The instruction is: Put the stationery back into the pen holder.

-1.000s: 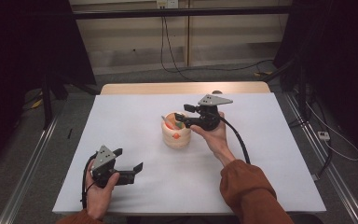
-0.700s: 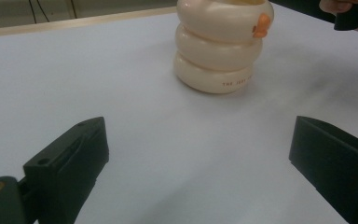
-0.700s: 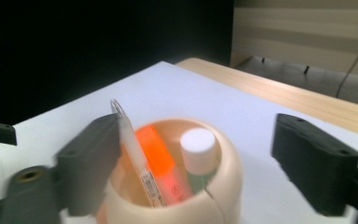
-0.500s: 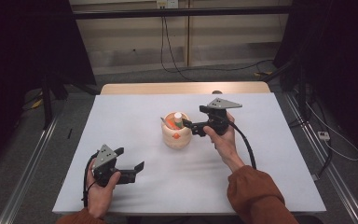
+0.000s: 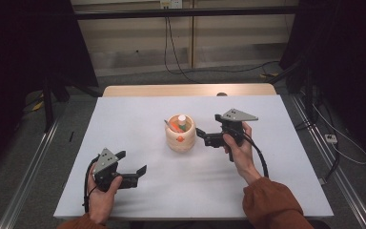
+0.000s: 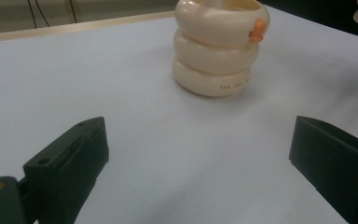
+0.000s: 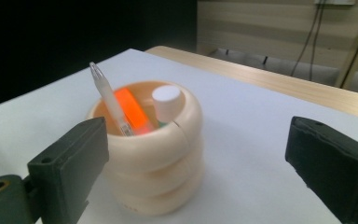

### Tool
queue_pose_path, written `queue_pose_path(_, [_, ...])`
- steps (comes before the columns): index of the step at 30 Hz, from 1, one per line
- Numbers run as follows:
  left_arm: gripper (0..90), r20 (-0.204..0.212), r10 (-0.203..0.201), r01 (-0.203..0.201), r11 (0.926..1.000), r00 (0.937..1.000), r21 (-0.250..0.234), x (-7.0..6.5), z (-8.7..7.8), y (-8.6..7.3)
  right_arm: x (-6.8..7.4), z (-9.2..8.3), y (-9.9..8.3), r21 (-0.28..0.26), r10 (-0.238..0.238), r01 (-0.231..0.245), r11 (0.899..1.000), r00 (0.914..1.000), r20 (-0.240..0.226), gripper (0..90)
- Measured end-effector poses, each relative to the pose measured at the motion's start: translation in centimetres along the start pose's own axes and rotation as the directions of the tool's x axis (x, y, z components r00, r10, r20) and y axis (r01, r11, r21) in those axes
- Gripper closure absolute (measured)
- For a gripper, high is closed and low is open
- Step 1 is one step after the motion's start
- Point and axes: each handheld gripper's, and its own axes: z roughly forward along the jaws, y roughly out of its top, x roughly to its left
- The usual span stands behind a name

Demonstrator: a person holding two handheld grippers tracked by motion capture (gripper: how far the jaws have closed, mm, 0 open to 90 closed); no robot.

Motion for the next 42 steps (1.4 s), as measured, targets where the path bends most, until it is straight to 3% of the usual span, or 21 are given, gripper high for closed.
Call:
queue_pose_path(6, [4.5,-0.001,0.001,-0.001,1.0,1.0,-0.001,0.0,0.0,0.0,0.1,-1.4,-1.0,0.009,-0.032,0.032,0.999,0.9984,0.045,5.7])
queue_pose_path(13, [4.5,-0.001,0.0,0.0,0.9996,1.0,-0.029,-0.3,-0.1,0.3,-0.2,-3.0,-2.5,0.012,-0.038,0.037,0.999,0.9966,0.073,6.4])
queue_pose_path(26, [4.5,-0.001,0.003,-0.003,0.9997,1.0,-0.022,-0.5,-0.1,0.2,-1.5,-6.5,-5.3,0.019,-0.021,0.018,1.0,0.9886,0.149,5.3])
queue_pose_path(34, [4.5,0.001,0.002,-0.002,0.9997,1.0,-0.025,-0.7,-0.3,0.2,-1.8,-7.9,-6.5,0.012,-0.027,0.025,1.0,0.9833,0.18,4.9])
queue_pose_path(42, [4.5,-0.009,-0.004,0.003,0.9997,1.0,-0.023,-0.6,-0.4,0.1,-2.0,-9.0,-8.1,0.039,-0.024,0.017,0.999,0.9782,0.206,3.4])
